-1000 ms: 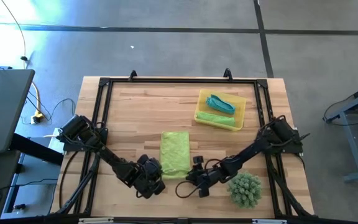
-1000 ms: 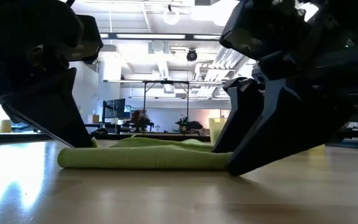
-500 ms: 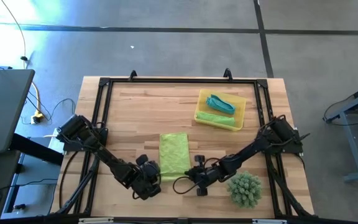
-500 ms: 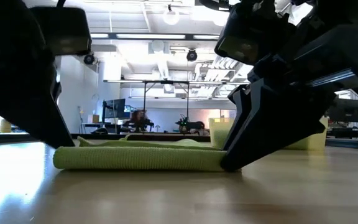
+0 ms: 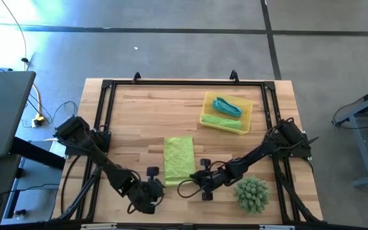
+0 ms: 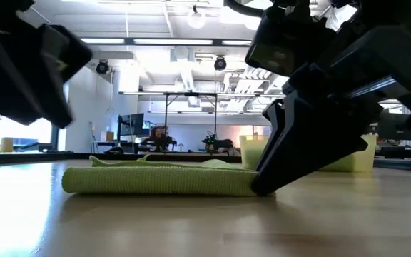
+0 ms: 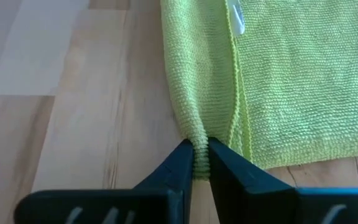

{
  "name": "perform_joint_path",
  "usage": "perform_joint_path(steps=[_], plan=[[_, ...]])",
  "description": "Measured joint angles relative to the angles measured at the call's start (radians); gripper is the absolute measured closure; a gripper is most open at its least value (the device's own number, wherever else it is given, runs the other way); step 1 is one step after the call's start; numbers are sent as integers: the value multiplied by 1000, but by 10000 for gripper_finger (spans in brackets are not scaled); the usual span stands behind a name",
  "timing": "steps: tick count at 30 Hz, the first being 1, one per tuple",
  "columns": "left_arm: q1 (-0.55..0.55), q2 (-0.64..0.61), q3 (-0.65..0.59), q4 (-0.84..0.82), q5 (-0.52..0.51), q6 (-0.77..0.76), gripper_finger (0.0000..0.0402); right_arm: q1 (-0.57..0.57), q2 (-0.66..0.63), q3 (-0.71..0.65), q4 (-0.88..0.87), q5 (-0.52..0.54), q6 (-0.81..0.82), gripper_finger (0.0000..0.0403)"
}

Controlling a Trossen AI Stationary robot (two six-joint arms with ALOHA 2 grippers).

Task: Roll microfiber towels into tight, uniform cylinder then place into a basket
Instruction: Roll the green microfiber towel

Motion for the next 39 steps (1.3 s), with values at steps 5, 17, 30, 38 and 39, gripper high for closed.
perform_joint_path(steps=[5, 17, 30, 38, 39], plan=[[20, 41, 1, 39, -9, 49, 263, 0, 0, -1, 5, -2, 3, 366], [48, 137, 2, 38, -77, 193, 248, 0, 0, -1, 13, 1, 3, 366], [49, 119, 1, 51, 65, -381, 390, -36, -7, -2, 91, -212, 165, 385], [56, 53, 0, 112, 230, -486, 388, -83, -25, -4, 108, -432, 305, 401], [56, 48, 0, 115, 230, -502, 390, -88, -26, -3, 109, -446, 324, 401]])
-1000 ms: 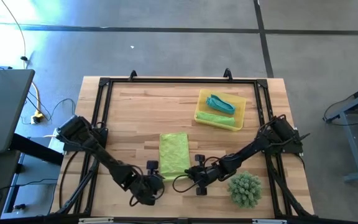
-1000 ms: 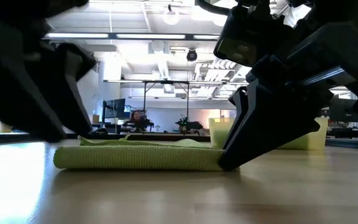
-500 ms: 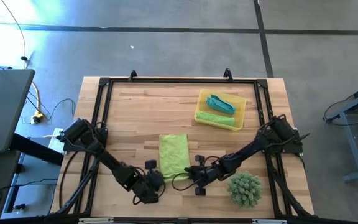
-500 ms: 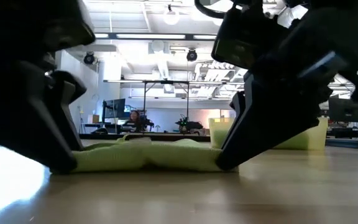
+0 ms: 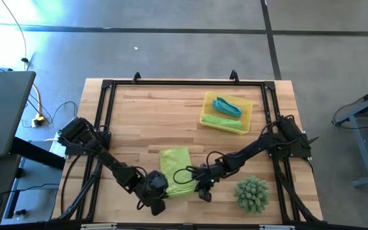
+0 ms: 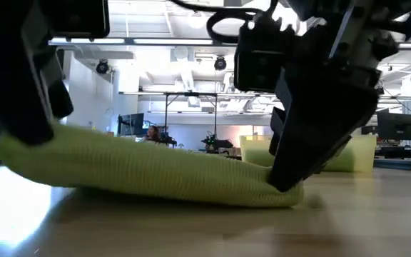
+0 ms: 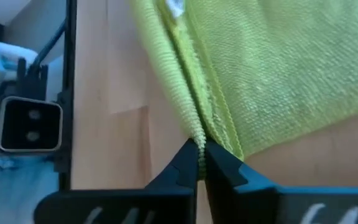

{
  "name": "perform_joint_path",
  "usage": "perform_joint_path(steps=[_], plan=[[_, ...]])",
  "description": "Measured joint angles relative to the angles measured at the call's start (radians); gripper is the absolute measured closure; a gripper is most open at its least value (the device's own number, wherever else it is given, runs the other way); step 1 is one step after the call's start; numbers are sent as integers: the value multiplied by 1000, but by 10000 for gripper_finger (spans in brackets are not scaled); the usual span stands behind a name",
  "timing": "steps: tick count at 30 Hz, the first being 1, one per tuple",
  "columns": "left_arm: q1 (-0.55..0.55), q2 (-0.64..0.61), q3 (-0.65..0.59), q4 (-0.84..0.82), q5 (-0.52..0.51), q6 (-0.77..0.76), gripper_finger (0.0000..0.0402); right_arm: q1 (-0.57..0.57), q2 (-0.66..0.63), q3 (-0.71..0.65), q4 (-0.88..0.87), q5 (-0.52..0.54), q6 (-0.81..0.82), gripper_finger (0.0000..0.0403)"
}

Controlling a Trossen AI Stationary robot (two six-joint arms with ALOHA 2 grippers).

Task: Roll microfiber towels into tight, uniform cylinder then place into a basket
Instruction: Roll the green microfiber towel

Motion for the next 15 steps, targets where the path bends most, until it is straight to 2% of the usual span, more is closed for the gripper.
perform_joint_path(steps=[8, 15], plan=[[18, 47, 2, -96, -28, -201, 395, -24, -2, 2, 3, 2, 42, 402], [30, 59, 4, -103, -33, -223, 395, -23, -3, 2, 3, 4, -12, 402]])
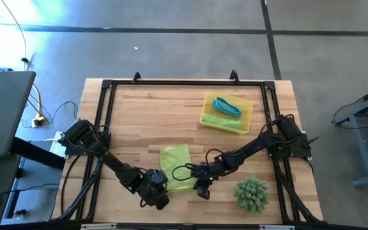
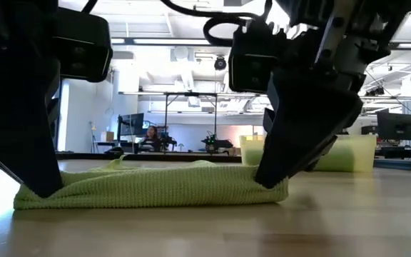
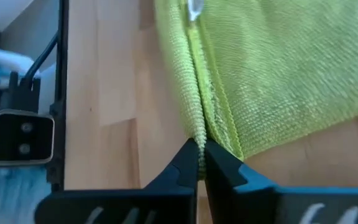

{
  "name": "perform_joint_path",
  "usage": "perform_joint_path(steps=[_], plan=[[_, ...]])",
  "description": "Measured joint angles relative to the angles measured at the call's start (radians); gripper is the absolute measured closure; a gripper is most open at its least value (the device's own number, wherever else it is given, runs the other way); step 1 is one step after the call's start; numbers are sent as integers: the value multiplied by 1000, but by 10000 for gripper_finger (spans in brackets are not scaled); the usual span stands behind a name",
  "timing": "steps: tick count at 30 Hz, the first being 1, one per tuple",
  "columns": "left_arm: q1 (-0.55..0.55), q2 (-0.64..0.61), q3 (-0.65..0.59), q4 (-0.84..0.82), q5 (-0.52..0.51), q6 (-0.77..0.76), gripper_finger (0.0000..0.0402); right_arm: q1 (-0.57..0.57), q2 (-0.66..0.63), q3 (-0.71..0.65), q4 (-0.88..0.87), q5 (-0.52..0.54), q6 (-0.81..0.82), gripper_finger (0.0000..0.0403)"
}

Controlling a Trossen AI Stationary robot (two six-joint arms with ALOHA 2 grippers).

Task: Roll microfiber towels into tight, uniform cylinder then place into a basket
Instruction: Roll the green microfiber towel

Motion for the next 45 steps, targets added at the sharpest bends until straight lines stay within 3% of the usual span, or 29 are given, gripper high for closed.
perform_joint_path(steps=[6, 11, 17, 21, 25, 33, 36, 45], plan=[[5, 6, -1, -3, 13, -3, 396, 1, -41, 0, -10, -23, -139, 348], [5, 7, -2, -4, 14, -21, 396, 15, -117, 0, -108, -26, -392, 294], [5, 8, -2, -2, 15, -29, 396, 125, -131, 0, -87, 151, -793, 296], [5, 8, -3, 0, 15, -30, 396, 186, -79, 2, -17, 344, -968, 311], [5, 8, -3, -1, 15, -30, 396, 193, -22, 2, 79, 407, -968, 319], [6, 9, -3, 1, 15, -30, 396, 182, -1, 1, 78, 502, -879, 320], [6, 9, -3, 2, 15, -32, 396, 168, -1, 1, 75, 465, -856, 311], [6, 9, -4, 5, 5, -58, 396, 127, -1, 1, 14, 371, -695, 235]])
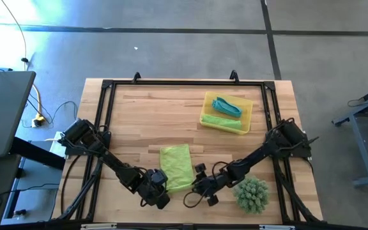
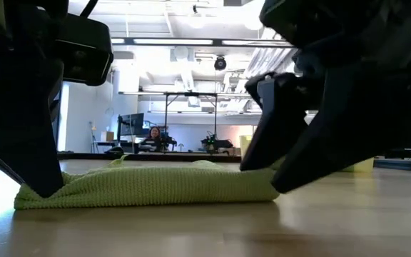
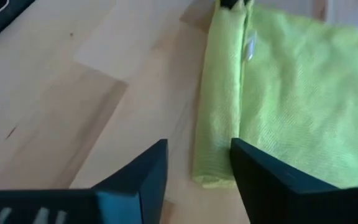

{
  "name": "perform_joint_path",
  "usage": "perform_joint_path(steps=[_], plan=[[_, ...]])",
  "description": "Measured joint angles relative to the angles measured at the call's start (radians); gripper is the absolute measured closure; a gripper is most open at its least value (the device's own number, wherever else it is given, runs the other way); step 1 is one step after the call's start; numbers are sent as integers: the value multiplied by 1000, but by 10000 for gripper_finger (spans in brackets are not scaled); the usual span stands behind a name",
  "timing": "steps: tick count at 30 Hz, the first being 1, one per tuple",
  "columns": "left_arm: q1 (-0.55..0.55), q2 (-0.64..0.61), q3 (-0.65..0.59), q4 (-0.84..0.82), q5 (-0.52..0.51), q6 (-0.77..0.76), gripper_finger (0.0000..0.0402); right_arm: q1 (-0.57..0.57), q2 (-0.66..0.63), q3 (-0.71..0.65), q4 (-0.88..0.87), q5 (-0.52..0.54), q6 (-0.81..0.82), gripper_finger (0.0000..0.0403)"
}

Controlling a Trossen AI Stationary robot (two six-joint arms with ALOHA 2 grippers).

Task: Roll microfiber towels into tight, uniform cylinder then place into a basket
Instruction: Roll the green microfiber towel

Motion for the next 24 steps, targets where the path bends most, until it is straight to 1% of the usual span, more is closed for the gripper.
perform_joint_path(steps=[2, 4, 11, 18, 24], plan=[[0, 0, 0, 1, -5, -11, 396, -8, 0, 0, -12, -23, 38, 233], [0, 0, 0, 1, -6, -13, 396, -10, 0, 0, -29, -24, 59, 235], [0, 0, 0, 5, -9, -13, 396, -9, 0, 0, -36, -8, 93, 260], [0, 1, 0, 19, -16, -13, 396, -9, 0, 0, -38, 6, 130, 306], [0, 1, 0, 19, -16, -13, 396, -10, 57, 6, 12, 28, 196, 355]])
